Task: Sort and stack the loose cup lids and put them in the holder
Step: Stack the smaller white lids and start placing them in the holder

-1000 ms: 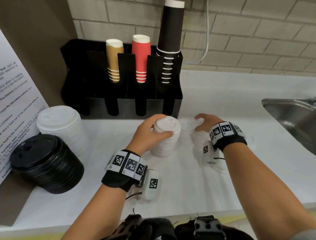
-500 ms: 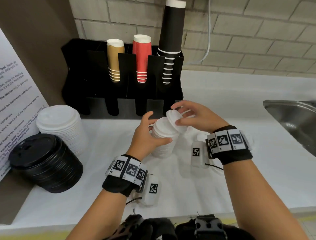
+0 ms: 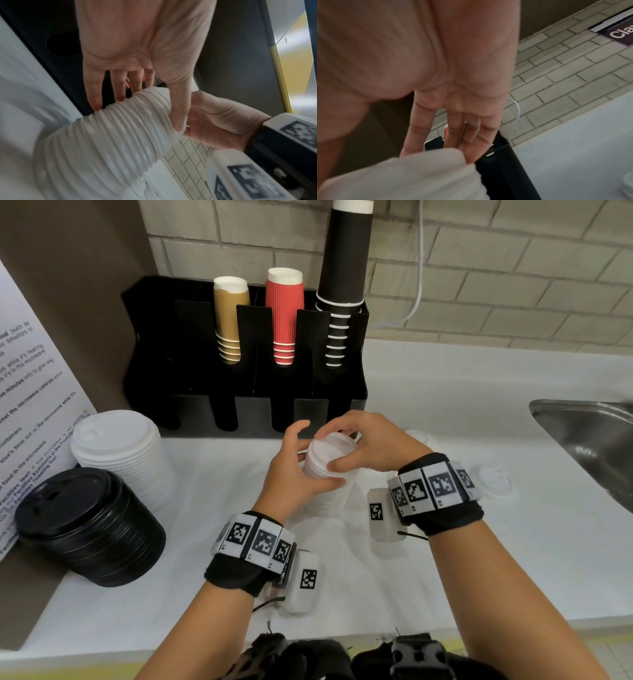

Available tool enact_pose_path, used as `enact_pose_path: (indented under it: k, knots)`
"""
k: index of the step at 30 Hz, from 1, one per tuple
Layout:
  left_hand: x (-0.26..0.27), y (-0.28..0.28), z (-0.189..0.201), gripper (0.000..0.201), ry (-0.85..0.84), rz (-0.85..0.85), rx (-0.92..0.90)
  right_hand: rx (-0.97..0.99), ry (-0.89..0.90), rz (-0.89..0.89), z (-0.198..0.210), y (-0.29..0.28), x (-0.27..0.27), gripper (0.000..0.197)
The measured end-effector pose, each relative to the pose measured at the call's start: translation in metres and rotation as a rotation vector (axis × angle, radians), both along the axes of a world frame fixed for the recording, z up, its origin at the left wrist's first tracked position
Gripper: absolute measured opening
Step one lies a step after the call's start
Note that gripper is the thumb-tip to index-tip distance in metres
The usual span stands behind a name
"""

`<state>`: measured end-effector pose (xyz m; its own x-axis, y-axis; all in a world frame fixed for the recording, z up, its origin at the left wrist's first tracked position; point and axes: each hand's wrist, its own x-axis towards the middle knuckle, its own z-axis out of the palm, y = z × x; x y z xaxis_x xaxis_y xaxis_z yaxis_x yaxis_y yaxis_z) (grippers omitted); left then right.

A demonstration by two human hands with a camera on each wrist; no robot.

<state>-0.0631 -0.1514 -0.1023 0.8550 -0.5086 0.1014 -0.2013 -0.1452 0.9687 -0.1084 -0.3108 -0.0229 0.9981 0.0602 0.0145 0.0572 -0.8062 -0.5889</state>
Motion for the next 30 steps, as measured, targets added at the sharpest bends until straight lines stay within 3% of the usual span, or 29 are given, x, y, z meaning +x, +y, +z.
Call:
enact_pose_path:
  k: [2, 4, 6, 7, 9, 12, 14, 22, 26, 30]
  knots:
    - [-0.001, 0.002, 0.001, 0.085, -0.021, -0.018, -0.007, 0.103, -0.048, -0.073, -0.003, -0.008, 0.002, 0.035]
    - [-0.001, 0.003, 0.0, 0.068, -0.041, -0.037, -0.009, 0.249, -0.155, -0.298, -0.008, -0.021, 0.006, 0.018]
    - [-0.001, 0.003, 0.0, 0.057, -0.04, -0.052, -0.013, 0.156, -0.108, -0.502, -0.018, -0.039, 0.013, 0.02]
    - [-0.001, 0.003, 0.0, 0.054, -0.041, -0.057, -0.012, 0.052, 0.021, -0.539, -0.025, -0.046, 0.016, 0.028]
    - [-0.002, 0.003, 0.002, 0.051, -0.047, -0.059, -0.007, -0.118, 0.312, -0.517, -0.037, -0.052, 0.021, 0.048]
    - [-0.003, 0.004, 0.004, 0.05, -0.062, -0.062, 0.001, -0.287, 0.426, -0.468, -0.049, -0.048, 0.028, 0.064]
    - [-0.004, 0.003, 0.005, 0.05, -0.064, -0.061, 0.002, -0.415, 0.416, -0.43, -0.052, -0.044, 0.031, 0.056]
    - [-0.005, 0.003, 0.003, 0.046, -0.101, -0.042, 0.023, -0.401, 0.379, -0.395, -0.054, -0.045, 0.035, 0.024]
    - [-0.005, 0.002, 0.0, 0.05, -0.097, -0.032, 0.011, -0.072, 0.263, -0.524, -0.044, -0.056, 0.024, 0.034]
    - [-0.004, 0.001, 0.0, 0.072, -0.084, 0.0, -0.003, 0.387, -0.035, -0.579, -0.03, -0.049, -0.002, 0.03]
